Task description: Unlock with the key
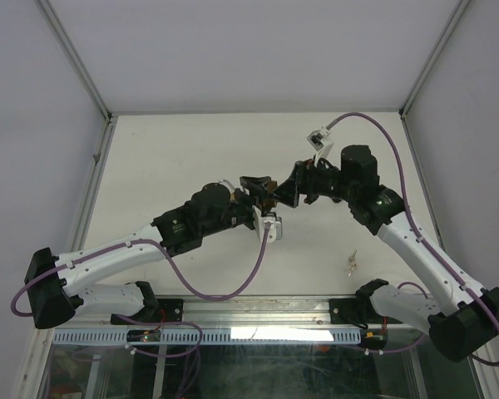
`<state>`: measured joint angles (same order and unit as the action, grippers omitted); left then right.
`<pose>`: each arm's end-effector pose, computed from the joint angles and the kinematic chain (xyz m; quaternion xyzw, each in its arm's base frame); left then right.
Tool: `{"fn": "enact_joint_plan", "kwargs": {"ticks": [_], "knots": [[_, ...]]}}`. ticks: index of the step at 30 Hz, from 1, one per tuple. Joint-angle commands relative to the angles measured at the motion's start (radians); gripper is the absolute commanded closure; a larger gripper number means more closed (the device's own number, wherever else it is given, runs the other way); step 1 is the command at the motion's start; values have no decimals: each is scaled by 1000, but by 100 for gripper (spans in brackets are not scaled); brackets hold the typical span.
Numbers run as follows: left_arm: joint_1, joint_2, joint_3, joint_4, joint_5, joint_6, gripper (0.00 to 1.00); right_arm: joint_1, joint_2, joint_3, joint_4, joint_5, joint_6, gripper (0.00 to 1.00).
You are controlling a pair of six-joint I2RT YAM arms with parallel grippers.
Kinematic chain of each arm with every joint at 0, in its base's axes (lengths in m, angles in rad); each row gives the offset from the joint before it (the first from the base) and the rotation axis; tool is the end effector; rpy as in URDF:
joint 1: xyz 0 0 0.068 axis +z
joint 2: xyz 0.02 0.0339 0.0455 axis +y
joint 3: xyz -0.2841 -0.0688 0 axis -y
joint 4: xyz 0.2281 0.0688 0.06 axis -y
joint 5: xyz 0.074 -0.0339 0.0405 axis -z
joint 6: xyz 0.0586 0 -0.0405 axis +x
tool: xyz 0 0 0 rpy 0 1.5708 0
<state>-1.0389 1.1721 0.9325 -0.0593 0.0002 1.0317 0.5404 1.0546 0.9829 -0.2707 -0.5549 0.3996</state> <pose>0.1381 -0.2346 0.3404 0.6919 0.4105 -0.0022 0.5939 0.1798 0.1439 0.3625 -0.2127 0.7729 0.4506 0.3928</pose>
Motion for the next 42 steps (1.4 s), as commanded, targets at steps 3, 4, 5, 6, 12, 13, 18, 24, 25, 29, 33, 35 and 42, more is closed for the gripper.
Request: {"fn": "enact_joint_plan", "kwargs": {"ticks": [3,4,5,6,12,13,18,24,25,29,33,35,42], "knots": [[-20,-67,-1,103,45,-18,100,-170,-93,75,-149,-164,-81,1],[-20,-70,1,97,44,-27,100,-185,-90,87,-170,-205,-82,1],[-21,-71,5,90,45,-31,100,-192,-82,96,-182,-243,-75,1],[-21,-71,11,82,43,-35,100,-192,-66,103,-185,-274,-58,1],[-21,-51,37,60,-3,-55,100,-34,-20,103,-55,-97,50,1],[-20,-51,40,56,-1,-58,100,6,-15,100,-53,-45,32,1],[-21,-45,67,42,-2,-81,100,85,68,84,-1,-22,18,8],[-20,-54,66,36,-11,-79,100,95,88,48,-9,37,-4,14],[-21,-56,64,36,-11,-79,100,96,88,44,-18,55,-9,14],[-21,-60,62,30,-6,-74,100,86,118,85,-97,80,-70,16],[-21,-56,70,31,0,-67,100,86,129,82,-7,-22,-27,44],[-21,-54,76,31,-1,-63,100,86,121,69,25,-36,-8,60],[-21,-44,86,31,-2,-69,100,81,103,53,57,-70,12,100]]}}
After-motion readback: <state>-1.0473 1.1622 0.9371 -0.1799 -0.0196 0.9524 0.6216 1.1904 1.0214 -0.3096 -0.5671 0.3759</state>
